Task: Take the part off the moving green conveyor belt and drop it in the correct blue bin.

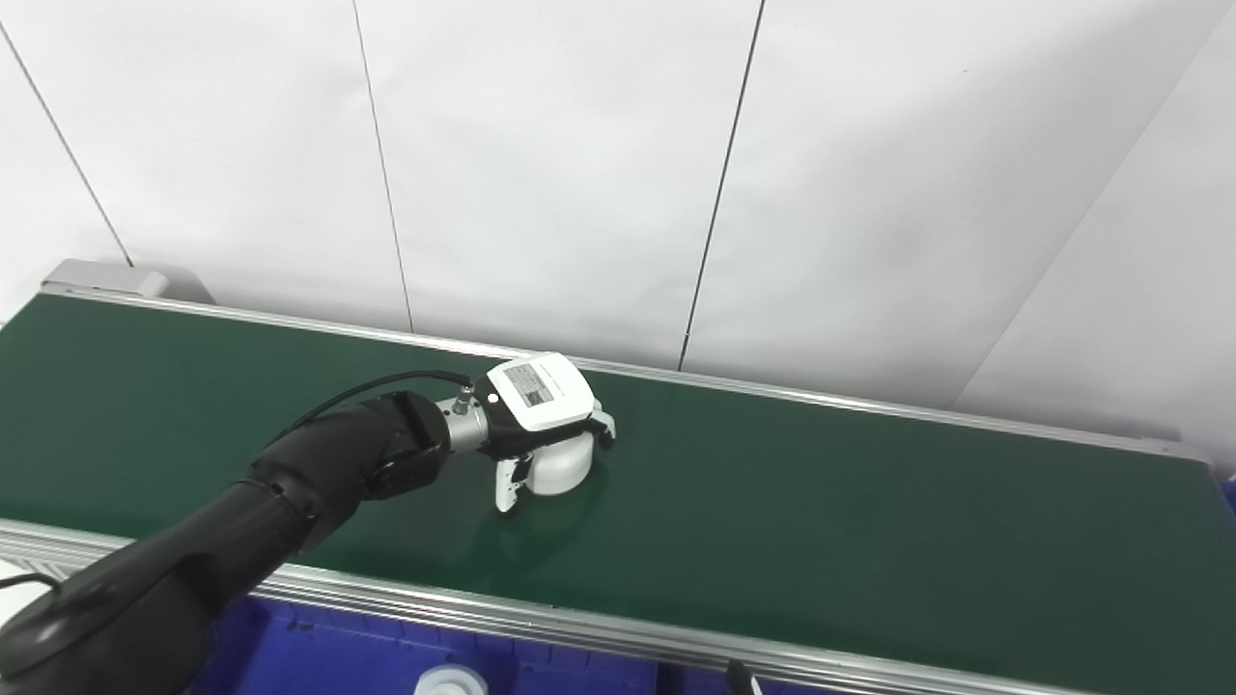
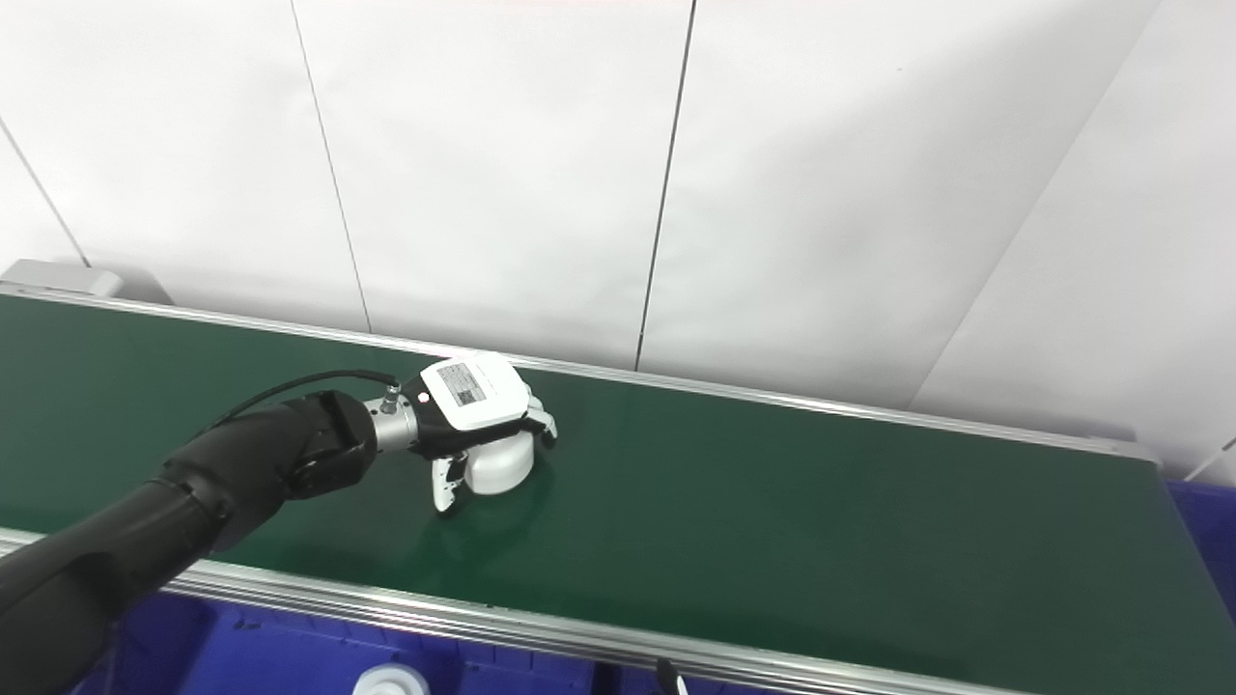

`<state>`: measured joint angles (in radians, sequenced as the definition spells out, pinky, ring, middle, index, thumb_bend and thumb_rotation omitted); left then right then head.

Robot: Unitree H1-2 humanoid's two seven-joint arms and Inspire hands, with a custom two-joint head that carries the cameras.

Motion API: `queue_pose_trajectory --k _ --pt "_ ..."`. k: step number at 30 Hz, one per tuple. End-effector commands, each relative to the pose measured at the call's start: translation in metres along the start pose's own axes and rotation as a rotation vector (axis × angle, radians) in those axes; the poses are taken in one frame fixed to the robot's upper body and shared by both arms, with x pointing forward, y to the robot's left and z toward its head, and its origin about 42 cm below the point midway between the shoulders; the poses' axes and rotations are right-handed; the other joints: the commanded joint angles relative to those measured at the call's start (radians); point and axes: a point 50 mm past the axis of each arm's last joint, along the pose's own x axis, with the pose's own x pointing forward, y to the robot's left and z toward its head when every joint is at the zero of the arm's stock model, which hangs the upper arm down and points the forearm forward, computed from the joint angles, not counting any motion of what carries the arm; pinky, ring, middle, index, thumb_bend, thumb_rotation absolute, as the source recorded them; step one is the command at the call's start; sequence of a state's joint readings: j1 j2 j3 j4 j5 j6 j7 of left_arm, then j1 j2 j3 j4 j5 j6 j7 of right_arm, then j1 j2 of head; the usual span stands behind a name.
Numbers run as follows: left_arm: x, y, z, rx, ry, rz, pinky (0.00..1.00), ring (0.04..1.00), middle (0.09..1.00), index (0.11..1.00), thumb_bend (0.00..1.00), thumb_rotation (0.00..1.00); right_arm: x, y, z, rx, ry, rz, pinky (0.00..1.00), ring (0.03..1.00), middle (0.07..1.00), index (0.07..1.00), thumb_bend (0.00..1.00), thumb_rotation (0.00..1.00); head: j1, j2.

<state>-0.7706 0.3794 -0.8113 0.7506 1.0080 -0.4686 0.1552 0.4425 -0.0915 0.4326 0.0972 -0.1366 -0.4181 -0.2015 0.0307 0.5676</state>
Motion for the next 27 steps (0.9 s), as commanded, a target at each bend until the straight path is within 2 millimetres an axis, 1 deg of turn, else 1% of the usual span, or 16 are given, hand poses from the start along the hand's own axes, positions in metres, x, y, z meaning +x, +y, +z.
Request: queue_pose_trajectory --k 1,3,4,7,9,12,18,21,22,23,24,25,27 --pt "0.009 0.016 -0.004 0.011 -0.003 0.057 0.47 0.463 0.520 0.499 0.52 0.00 0.001 0.004 0.013 0.028 -0.080 0.003 0.94 0.961 0.990 1.000 0.79 1.00 -0.002 0.004" --pt "0.011 0.012 0.000 0.002 -0.005 0.053 0.43 0.430 0.507 0.503 0.51 0.00 0.001 0.005 0.013 0.034 -0.080 0.003 0.95 0.960 0.990 1.000 0.79 1.00 -0.002 0.004" --pt "0.013 0.011 0.002 0.005 -0.010 0.052 0.42 0.426 0.506 0.504 0.50 0.00 0.001 0.005 0.013 0.033 -0.080 0.003 0.95 0.961 0.990 1.000 0.79 1.00 -0.001 0.006" --pt "0.016 0.009 0.007 0.022 -0.026 0.048 0.35 0.402 0.488 0.523 0.50 0.00 0.000 0.005 0.013 0.033 -0.078 0.003 0.94 0.959 0.990 1.000 0.81 1.00 -0.001 0.006" --pt "0.019 0.011 0.008 0.030 -0.035 0.042 0.34 0.397 0.485 0.526 0.50 0.00 0.000 0.006 0.013 0.039 -0.076 0.004 0.95 0.961 0.992 1.000 0.81 1.00 -0.001 0.007" --pt "0.022 0.016 0.008 0.043 -0.046 0.028 0.36 0.400 0.493 0.521 0.50 0.00 0.001 0.007 0.013 0.038 -0.078 0.005 0.95 0.958 0.988 1.000 0.81 1.00 -0.002 0.008" --pt "0.023 0.034 0.008 0.084 -0.082 0.020 0.36 0.395 0.501 0.521 0.50 0.00 0.003 0.009 0.013 0.039 -0.081 0.004 0.94 0.946 0.981 1.000 0.81 1.00 0.001 0.015" --pt "0.019 0.048 0.012 0.090 -0.111 0.022 0.37 0.399 0.505 0.515 0.50 0.00 0.004 0.009 0.013 0.037 -0.082 0.005 0.94 0.951 0.981 1.000 0.81 1.00 0.006 0.022" --pt "0.017 0.055 0.014 0.090 -0.125 0.034 0.37 0.398 0.505 0.515 0.50 0.00 0.004 0.009 0.014 0.038 -0.084 0.006 0.94 0.952 0.981 1.000 0.81 1.00 0.015 0.036" --pt "0.013 0.064 0.018 0.089 -0.141 0.051 0.36 0.402 0.500 0.513 0.50 0.00 0.005 0.009 0.014 0.040 -0.085 0.007 0.95 0.955 0.981 1.000 0.81 1.00 0.015 0.036" --pt "0.009 0.072 0.021 0.091 -0.156 0.070 0.36 0.403 0.493 0.515 0.50 0.00 0.005 0.008 0.015 0.041 -0.088 0.007 0.95 0.956 0.981 1.000 0.81 1.00 0.027 0.054" --pt "0.003 0.081 0.025 0.085 -0.172 0.097 0.35 0.403 0.493 0.515 0.50 0.00 0.006 0.008 0.015 0.043 -0.091 0.007 0.95 0.956 0.982 1.000 0.81 1.00 0.027 0.054" --pt "-0.013 0.101 0.033 0.068 -0.203 0.145 0.37 0.409 0.494 0.509 0.50 0.00 0.007 0.005 0.019 0.044 -0.105 0.007 0.95 0.960 0.988 1.000 0.81 1.00 0.066 0.108"
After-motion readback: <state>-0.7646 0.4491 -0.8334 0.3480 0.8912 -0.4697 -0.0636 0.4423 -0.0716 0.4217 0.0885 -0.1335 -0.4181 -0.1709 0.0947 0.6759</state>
